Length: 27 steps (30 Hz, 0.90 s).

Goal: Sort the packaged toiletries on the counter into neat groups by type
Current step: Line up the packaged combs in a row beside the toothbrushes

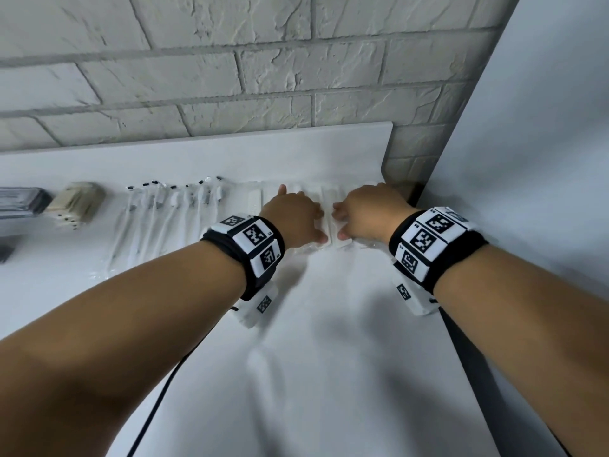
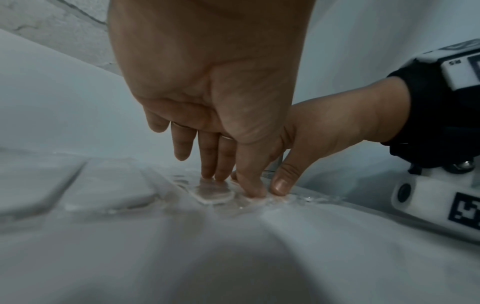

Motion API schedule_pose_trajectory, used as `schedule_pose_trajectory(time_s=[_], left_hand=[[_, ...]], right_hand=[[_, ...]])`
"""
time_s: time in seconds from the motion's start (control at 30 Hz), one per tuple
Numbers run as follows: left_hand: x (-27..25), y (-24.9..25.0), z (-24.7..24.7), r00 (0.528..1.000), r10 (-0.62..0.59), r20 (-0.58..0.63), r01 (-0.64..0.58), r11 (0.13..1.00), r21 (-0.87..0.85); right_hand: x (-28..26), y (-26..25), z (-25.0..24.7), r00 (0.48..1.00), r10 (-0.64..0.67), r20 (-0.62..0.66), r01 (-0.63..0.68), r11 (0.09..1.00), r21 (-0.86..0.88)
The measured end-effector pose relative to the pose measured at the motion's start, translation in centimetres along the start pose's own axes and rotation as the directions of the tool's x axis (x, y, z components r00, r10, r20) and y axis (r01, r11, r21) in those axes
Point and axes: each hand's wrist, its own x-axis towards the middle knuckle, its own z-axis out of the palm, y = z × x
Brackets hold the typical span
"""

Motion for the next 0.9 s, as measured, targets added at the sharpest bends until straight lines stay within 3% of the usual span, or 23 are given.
schedule_pose_trajectory(time_s=[0.27, 0.43, 0.57, 0.67, 0.8, 0.9], left_hand=[[-0.4, -2.4, -0.6, 0.998, -0.059, -0.038, 0.056, 0.997, -0.060], [-1.0, -3.2, 0.1, 0.999, -0.047, 0.005, 0.047, 0.998, -0.038], [-0.9, -3.5, 0.6, 1.000, -0.022, -0.019, 0.021, 0.999, -0.042], [-1.3, -4.7, -0.1, 0.996, -0.072, -0.060, 0.073, 0.997, 0.000], [-2.2, -5.8, -0.2, 0.994, -0.112, 0.019, 0.109, 0.987, 0.115], [-2.8, -5.7, 0.2, 0.995, -0.095, 0.029, 0.093, 0.994, 0.062]], right_hand=[[0.2, -0.3, -0.7, 0.999, 0.007, -0.035, -0.004, 0.996, 0.087], [1.0, -2.6, -0.9, 0.998, -0.057, -0.025, 0.057, 0.998, 0.023], [1.2, -3.2, -1.1, 0.997, -0.063, -0.035, 0.064, 0.998, 0.028], [1.6, -3.9, -1.3, 0.996, -0.080, -0.036, 0.080, 0.997, 0.004], [2.3, -4.9, -0.9, 0.996, -0.092, -0.010, 0.092, 0.996, 0.011], [2.5, -5.1, -0.6, 0.995, -0.097, -0.009, 0.097, 0.995, -0.004]])
